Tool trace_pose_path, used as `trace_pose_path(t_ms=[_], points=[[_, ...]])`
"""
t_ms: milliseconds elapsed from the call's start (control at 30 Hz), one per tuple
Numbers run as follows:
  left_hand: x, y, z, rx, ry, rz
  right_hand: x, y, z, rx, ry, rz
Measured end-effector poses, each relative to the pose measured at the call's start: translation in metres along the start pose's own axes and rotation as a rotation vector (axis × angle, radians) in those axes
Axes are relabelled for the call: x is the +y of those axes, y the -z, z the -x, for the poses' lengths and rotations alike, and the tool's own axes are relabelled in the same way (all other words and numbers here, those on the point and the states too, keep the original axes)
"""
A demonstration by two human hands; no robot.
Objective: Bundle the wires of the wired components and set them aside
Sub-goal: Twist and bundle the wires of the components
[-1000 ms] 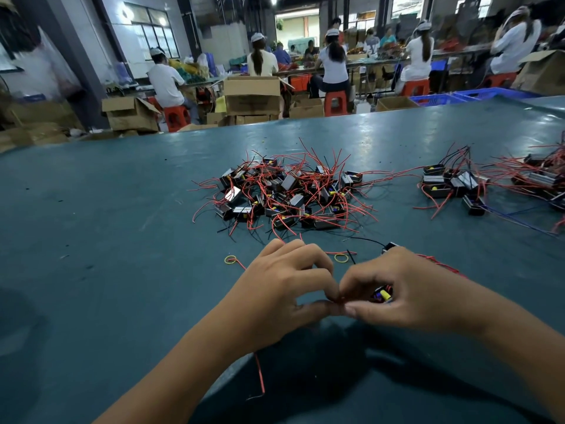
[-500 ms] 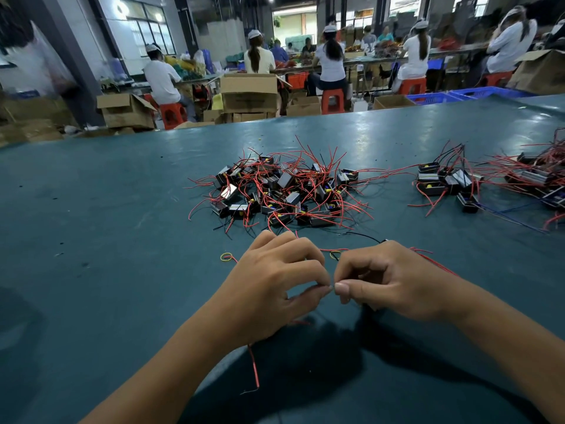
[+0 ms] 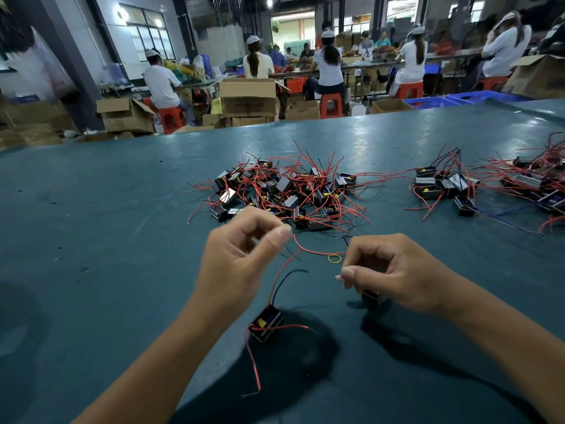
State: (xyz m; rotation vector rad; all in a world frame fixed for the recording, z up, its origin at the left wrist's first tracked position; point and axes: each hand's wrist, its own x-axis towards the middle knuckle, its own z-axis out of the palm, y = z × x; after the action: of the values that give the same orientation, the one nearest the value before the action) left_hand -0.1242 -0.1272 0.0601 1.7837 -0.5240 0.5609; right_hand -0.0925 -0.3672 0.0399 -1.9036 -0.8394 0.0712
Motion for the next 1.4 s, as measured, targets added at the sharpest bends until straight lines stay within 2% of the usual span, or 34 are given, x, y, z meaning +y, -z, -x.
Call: trace_pose_path(t_ms=[67, 133, 300, 400, 633, 900, 1200, 1400], points=[[-0.001, 0.007, -0.003, 0.051, 0.074, 0.096, 0.000, -0.001, -0.001, 0.019, -0.005, 0.000], [-0.003, 0.011, -0.004, 0.032, 0.102, 0.056, 0.000, -0.003, -0.002, 0.024, -0.011, 0.000], [-0.009, 0.021, -0.003, -0.319, -0.024, -0.255, 0.002, -0.010, -0.004, 0.059, -0.091, -0.043], [-0.011, 0.018, -0.002, -0.420, -0.070, -0.375, 0.003, -0.016, -0.004, 0.065, -0.131, -0.060], [-0.017, 0.013, 0.001, -0.440, 0.007, -0.357, 0.001, -0.031, -0.006, 0.116, -0.158, -0.179], [-0.021, 0.002, 0.004, -0.375, 0.032, -0.398, 0.005, -0.047, -0.007, 0.286, -0.190, -0.297], [-0.020, -0.010, 0.011, -0.296, 0.158, -0.236, 0.004, -0.052, -0.006, 0.311, -0.195, -0.475], [-0.017, -0.013, 0.012, -0.273, 0.198, -0.205, 0.002, -0.053, -0.005, 0.347, -0.163, -0.443]])
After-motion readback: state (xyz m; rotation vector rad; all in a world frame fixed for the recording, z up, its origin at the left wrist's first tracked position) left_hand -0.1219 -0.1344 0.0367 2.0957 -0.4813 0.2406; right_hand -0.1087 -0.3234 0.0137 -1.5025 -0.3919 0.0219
